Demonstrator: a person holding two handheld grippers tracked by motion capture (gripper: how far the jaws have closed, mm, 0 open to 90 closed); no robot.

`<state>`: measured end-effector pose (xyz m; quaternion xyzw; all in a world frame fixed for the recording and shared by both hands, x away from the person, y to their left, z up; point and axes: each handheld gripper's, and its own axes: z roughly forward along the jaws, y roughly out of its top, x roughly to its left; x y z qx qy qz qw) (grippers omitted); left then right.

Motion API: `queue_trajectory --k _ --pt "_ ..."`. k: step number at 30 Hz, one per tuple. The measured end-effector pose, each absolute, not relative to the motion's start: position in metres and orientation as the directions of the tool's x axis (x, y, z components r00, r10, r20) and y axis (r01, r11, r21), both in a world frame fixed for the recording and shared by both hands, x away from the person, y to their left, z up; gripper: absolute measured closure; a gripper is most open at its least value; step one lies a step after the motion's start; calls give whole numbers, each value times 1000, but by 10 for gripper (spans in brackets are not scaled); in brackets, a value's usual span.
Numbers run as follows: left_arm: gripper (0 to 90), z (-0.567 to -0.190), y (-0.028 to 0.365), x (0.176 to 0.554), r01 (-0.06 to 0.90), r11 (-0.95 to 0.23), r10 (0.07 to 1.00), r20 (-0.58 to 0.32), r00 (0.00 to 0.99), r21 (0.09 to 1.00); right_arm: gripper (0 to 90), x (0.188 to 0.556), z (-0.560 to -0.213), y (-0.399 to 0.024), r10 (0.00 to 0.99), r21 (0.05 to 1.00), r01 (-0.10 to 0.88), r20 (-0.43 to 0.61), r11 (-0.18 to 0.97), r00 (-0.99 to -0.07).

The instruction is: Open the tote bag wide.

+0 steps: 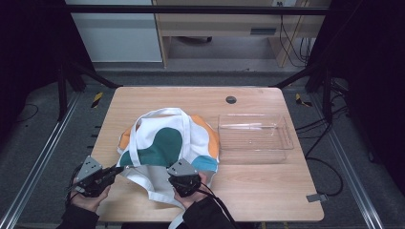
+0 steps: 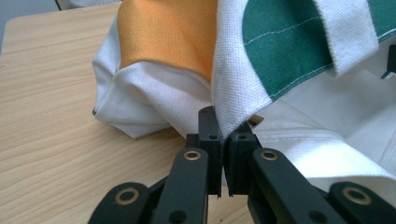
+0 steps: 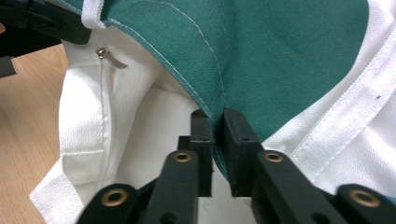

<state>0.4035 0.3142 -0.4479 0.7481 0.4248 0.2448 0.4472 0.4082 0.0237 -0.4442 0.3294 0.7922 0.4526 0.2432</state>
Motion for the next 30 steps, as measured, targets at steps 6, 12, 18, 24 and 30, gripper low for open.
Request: queue_trajectory --k 6,12,18,24,30 --pt "868 -448 313 403 411 -249 851 -4 524 877 882 410 -440 20 742 880 324 -46 347 -668" --pt "867 -448 312 403 403 -262 848 9 531 877 884 408 -428 13 728 893 318 -15 318 -685" --pt "867 -447 311 402 391 -262 847 17 531 882 885 408 -416 11 722 907 299 -7 295 -691" --pt "866 -446 310 401 382 -269 846 27 533 884 886 407 -407 9 723 917 287 -3 277 -691" --pt "866 -446 309 400 378 -273 845 32 534 884 887 406 -400 8 721 922 277 -4 271 -693"
